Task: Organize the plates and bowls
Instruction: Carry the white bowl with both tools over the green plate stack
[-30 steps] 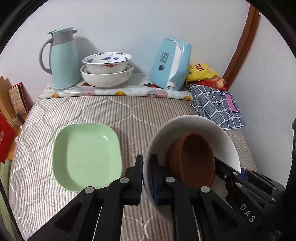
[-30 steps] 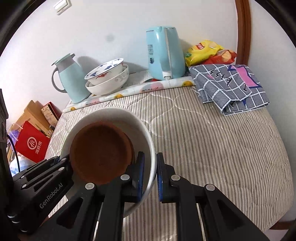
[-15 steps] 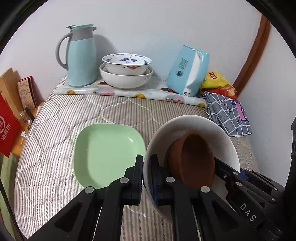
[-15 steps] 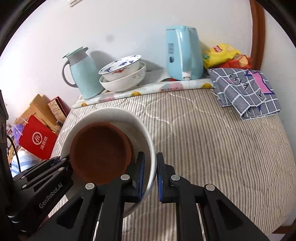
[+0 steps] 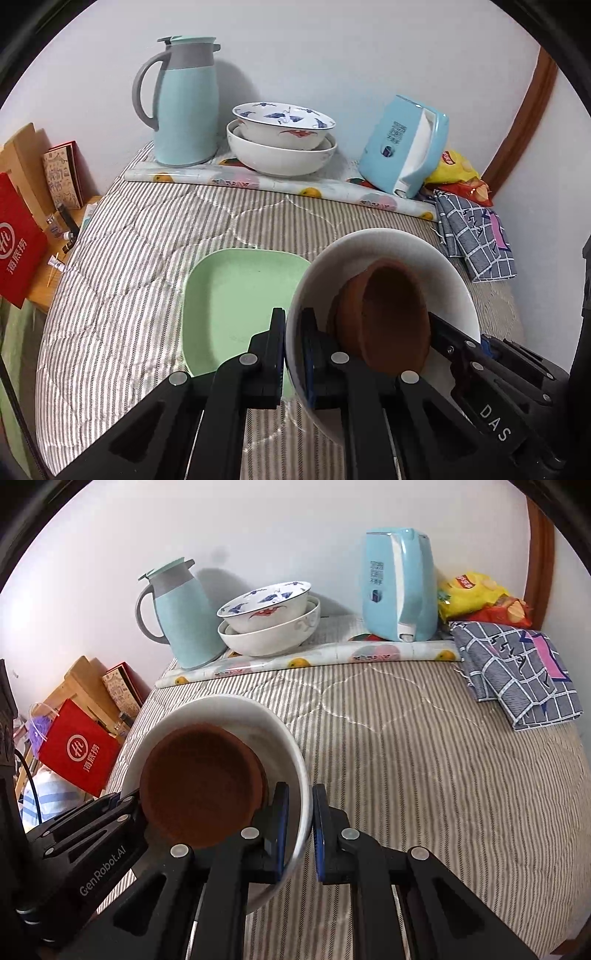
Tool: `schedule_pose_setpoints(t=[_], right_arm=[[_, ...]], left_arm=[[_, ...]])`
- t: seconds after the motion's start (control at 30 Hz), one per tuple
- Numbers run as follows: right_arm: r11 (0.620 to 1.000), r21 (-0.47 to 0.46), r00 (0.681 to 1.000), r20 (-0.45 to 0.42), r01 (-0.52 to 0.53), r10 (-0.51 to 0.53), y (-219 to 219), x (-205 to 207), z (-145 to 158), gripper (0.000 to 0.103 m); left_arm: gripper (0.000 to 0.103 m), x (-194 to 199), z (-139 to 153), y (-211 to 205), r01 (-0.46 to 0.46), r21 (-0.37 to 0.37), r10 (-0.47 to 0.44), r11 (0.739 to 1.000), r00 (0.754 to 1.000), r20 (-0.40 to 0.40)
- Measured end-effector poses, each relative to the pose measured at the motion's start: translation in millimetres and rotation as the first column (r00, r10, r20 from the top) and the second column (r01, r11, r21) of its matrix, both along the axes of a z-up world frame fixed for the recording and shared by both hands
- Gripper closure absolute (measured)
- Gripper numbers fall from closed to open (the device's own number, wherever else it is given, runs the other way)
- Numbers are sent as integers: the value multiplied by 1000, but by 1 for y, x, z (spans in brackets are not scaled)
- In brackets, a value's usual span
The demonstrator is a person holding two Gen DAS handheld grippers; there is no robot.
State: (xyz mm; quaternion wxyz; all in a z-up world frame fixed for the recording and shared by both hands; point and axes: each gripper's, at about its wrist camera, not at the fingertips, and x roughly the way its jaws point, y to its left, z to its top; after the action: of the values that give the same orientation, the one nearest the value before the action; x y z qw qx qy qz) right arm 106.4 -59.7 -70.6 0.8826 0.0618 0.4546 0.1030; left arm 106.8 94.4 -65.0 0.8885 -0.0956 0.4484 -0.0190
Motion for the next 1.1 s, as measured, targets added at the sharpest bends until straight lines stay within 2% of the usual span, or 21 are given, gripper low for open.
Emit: schedule_pose_setpoints(t=[1.1], right_arm=[[997, -37, 997, -38, -67, 65, 49, 29, -25, 91]], left_arm=[[94, 19, -28, 48, -53, -21, 52, 998, 998, -40]])
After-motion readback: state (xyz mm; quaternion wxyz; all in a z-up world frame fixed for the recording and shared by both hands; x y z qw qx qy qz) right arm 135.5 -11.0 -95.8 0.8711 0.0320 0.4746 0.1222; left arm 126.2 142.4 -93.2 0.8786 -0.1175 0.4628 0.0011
